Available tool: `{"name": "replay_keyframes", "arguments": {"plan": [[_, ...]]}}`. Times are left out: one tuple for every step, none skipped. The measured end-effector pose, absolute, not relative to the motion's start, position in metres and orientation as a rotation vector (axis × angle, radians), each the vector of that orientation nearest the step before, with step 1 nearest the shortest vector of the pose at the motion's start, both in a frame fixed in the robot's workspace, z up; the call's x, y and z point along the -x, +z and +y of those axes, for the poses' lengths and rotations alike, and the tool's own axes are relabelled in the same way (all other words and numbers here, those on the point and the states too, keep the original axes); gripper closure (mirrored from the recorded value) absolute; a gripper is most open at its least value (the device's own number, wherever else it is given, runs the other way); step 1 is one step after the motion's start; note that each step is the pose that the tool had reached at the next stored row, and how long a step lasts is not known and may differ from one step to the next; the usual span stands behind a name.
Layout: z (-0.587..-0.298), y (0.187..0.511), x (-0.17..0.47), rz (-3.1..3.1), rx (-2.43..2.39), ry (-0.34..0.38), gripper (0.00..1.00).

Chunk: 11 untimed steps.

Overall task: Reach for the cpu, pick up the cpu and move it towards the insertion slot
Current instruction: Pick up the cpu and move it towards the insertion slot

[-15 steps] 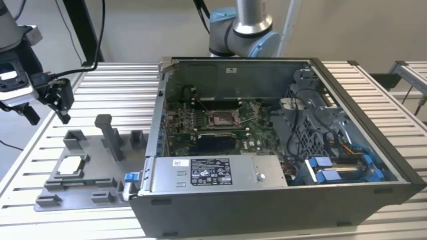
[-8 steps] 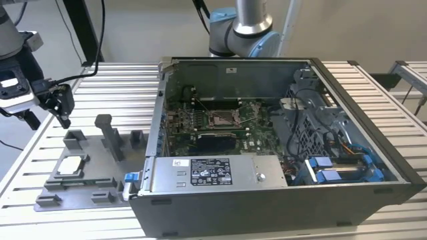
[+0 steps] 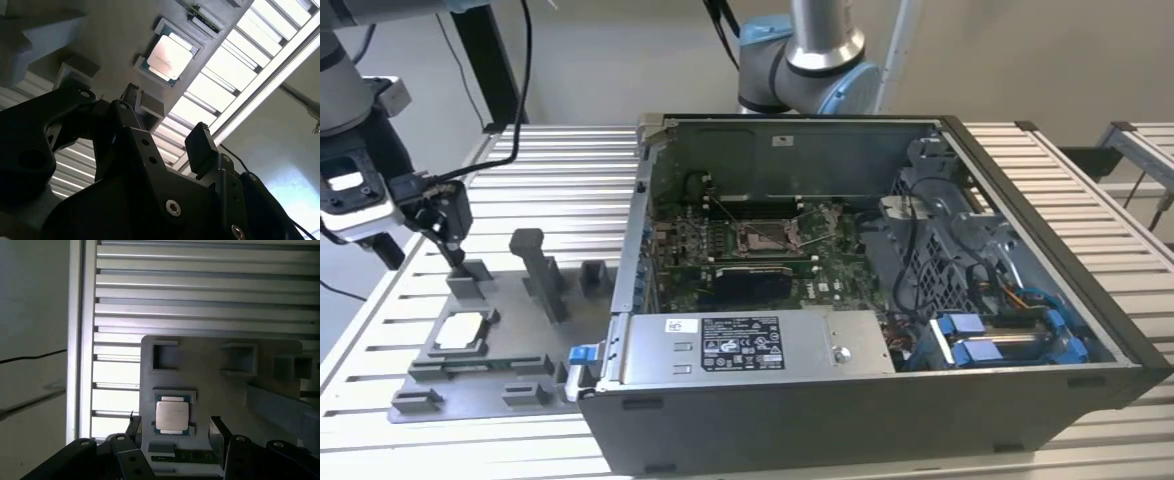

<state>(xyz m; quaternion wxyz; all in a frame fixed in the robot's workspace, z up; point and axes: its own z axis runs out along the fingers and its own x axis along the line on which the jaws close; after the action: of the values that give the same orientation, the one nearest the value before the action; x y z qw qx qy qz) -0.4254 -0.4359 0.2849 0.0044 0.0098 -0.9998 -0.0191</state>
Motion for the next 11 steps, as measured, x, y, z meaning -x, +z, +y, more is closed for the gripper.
{"name": "replay_keyframes", "arguments": {"plan": [[-0.436,0.283,0.425,-3.132,-0.030,-0.060,0.00],[-0.436,0.281,0.425,-3.132,-0.030,-0.060,0.00],[-0.436,0.279,0.425,-3.132,-0.031,-0.060,0.00],[-0.436,0.277,0.425,-3.131,-0.031,-0.060,0.00],[-0.437,0.276,0.425,-3.131,-0.031,-0.060,0.00],[-0.437,0.274,0.425,-3.131,-0.031,-0.060,0.00],[-0.437,0.272,0.425,-3.131,-0.030,-0.060,0.00],[-0.437,0.270,0.425,-3.131,-0.030,-0.060,0.00],[-0.437,0.268,0.425,-3.131,-0.031,-0.060,0.00],[-0.437,0.267,0.425,-3.131,-0.031,-0.060,0.00],[-0.437,0.265,0.425,-3.130,-0.031,-0.060,0.00]]}}
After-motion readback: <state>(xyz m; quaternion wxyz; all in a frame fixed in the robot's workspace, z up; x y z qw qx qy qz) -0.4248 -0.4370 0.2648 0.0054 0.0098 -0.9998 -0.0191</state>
